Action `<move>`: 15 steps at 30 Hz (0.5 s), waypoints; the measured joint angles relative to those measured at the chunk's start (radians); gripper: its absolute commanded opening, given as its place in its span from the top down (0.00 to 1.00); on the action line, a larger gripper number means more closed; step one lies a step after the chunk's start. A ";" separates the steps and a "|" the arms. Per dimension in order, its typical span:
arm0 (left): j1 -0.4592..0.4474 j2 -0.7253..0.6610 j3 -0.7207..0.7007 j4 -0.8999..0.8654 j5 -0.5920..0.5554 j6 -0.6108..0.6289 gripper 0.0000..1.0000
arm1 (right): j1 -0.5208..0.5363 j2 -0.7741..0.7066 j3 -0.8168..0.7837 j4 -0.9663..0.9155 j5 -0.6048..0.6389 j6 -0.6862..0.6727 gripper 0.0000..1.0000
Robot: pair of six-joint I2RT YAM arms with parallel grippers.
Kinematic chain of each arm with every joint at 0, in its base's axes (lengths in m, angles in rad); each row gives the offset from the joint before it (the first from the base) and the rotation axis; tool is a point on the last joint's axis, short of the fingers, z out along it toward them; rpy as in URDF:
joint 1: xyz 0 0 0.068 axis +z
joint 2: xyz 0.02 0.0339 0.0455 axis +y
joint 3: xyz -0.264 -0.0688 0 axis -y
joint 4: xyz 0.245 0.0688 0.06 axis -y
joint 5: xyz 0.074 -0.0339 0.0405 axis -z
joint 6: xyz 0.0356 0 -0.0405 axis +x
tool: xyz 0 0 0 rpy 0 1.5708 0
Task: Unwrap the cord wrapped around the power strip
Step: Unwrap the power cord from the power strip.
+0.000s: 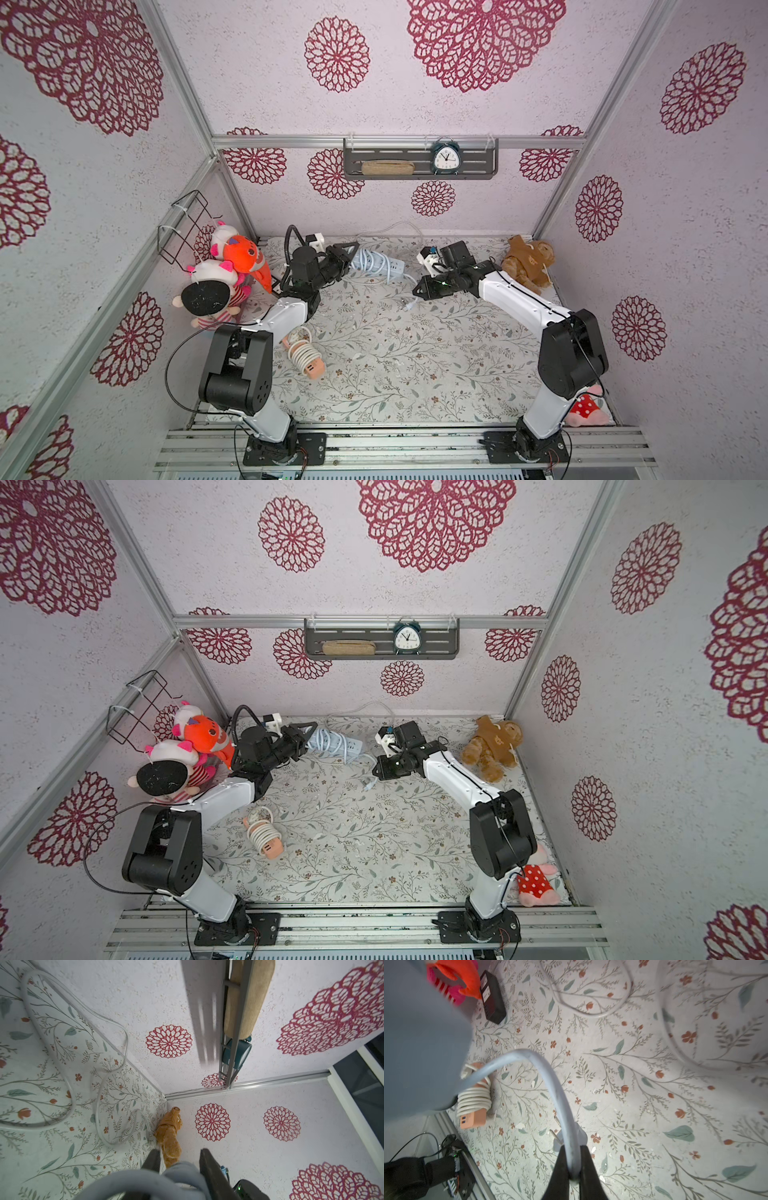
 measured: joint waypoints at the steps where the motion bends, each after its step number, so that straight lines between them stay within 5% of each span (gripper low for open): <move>1: 0.004 0.019 -0.002 0.017 -0.021 -0.013 1.00 | -0.001 -0.002 -0.011 0.001 -0.024 -0.008 1.00; 9: -0.007 0.064 0.002 -0.034 -0.148 0.043 1.00 | -0.023 -0.124 -0.029 -0.033 -0.156 -0.063 1.00; 15: -0.010 0.036 0.023 -0.178 -0.106 0.130 1.00 | -0.105 -0.180 0.043 -0.009 -0.156 -0.052 1.00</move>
